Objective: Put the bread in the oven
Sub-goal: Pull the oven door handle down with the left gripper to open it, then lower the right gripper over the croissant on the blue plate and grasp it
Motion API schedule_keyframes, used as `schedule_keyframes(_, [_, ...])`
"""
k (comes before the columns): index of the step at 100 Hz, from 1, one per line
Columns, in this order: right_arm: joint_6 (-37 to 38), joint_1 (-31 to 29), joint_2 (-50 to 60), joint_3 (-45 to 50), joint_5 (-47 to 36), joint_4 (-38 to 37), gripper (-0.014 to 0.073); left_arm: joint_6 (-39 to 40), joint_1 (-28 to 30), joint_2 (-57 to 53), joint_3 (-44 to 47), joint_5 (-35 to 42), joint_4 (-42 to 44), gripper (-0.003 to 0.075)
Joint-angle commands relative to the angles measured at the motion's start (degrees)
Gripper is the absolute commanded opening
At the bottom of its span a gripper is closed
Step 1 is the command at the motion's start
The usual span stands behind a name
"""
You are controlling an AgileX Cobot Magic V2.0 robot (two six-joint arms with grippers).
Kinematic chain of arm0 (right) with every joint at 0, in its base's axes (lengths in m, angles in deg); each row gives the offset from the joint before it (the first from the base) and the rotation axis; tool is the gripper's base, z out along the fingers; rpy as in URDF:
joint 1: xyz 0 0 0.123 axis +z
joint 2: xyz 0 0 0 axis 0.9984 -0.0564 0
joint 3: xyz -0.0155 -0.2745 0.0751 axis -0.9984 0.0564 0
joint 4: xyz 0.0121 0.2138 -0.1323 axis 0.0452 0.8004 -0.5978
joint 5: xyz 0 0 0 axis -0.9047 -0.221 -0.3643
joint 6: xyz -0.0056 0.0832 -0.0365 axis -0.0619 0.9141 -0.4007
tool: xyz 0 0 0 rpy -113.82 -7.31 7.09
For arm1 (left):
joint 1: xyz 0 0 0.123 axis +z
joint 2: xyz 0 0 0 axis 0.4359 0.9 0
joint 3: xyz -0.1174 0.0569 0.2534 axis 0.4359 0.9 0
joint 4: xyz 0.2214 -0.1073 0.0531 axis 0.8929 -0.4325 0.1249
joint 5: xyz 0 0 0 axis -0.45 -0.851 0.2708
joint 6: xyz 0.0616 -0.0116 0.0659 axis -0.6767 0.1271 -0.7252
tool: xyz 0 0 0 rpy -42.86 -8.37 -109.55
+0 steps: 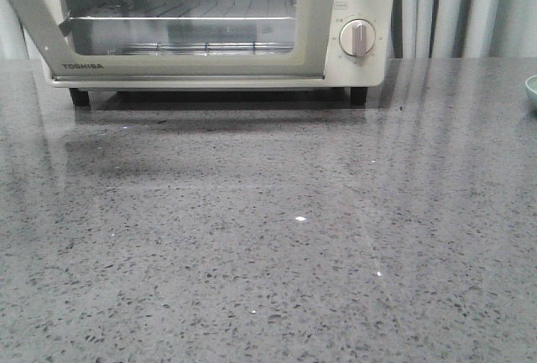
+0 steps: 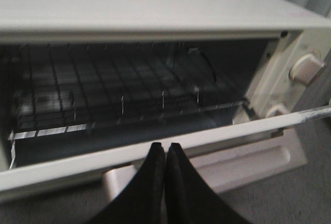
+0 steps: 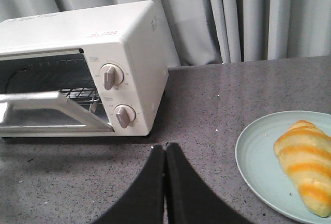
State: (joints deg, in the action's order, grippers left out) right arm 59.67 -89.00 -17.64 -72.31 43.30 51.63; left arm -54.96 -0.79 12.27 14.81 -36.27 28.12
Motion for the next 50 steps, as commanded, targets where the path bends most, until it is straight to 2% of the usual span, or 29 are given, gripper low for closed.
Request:
schedule_keyframes(1, [-0.5, 0.0, -0.8, -1.8, -3.4, 0.7, -0.0070, 0.5, -1.7, -7.8, 2.5, -0.1, -1.9, -0.0022])
schedule_keyframes(20, [-0.5, 0.0, -0.8, -1.3, 0.4, 0.7, -0.0070, 0.5, -4.3, -22.7, 3.2, -3.1, -1.1, -0.0022])
schedule_keyframes(50, [-0.5, 0.0, -4.7, -2.3, -4.0, -1.4, -0.0070, 0.5, -4.3, -36.8, 3.0, -7.2, 5.6, -0.0022])
